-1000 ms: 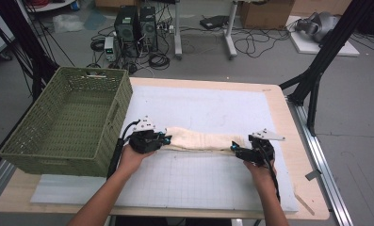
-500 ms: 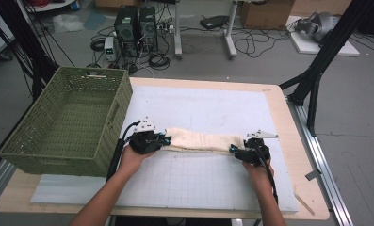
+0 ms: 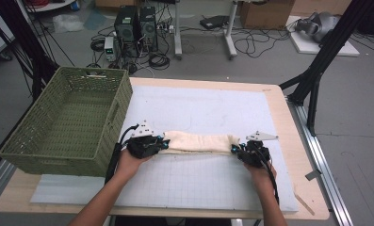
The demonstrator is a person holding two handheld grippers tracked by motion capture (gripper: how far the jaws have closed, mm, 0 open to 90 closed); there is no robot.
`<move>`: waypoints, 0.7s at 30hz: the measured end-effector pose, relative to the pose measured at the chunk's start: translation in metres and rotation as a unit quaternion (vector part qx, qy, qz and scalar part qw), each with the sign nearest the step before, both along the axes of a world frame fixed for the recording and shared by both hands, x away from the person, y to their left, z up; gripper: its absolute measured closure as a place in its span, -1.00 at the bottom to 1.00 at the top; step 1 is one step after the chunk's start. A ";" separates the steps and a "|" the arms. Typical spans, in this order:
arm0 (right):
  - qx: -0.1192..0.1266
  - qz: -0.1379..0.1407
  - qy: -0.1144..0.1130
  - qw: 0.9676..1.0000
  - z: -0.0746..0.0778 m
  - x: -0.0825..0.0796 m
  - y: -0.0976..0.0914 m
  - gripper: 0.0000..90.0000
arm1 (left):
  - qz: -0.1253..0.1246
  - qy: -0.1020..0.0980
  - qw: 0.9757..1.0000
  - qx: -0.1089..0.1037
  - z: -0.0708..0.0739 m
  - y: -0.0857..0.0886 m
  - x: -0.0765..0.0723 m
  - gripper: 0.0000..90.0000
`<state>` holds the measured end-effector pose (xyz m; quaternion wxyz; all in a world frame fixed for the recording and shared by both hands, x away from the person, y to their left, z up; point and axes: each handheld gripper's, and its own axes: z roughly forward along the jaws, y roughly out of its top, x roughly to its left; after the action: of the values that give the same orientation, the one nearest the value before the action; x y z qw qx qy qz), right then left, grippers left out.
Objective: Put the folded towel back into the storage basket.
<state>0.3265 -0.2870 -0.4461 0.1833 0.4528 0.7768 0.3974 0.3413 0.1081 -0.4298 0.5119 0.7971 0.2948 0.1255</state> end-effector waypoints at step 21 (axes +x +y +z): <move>0.048 0.051 -0.090 0.993 0.026 -0.013 -0.001 0.77 | -0.013 -0.066 0.997 -0.040 0.031 0.025 -0.037 0.79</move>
<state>0.3133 -0.2875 -0.4199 0.2099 0.3832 0.7592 0.4824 0.3044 0.1329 -0.3988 0.5632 0.7697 0.2549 0.1594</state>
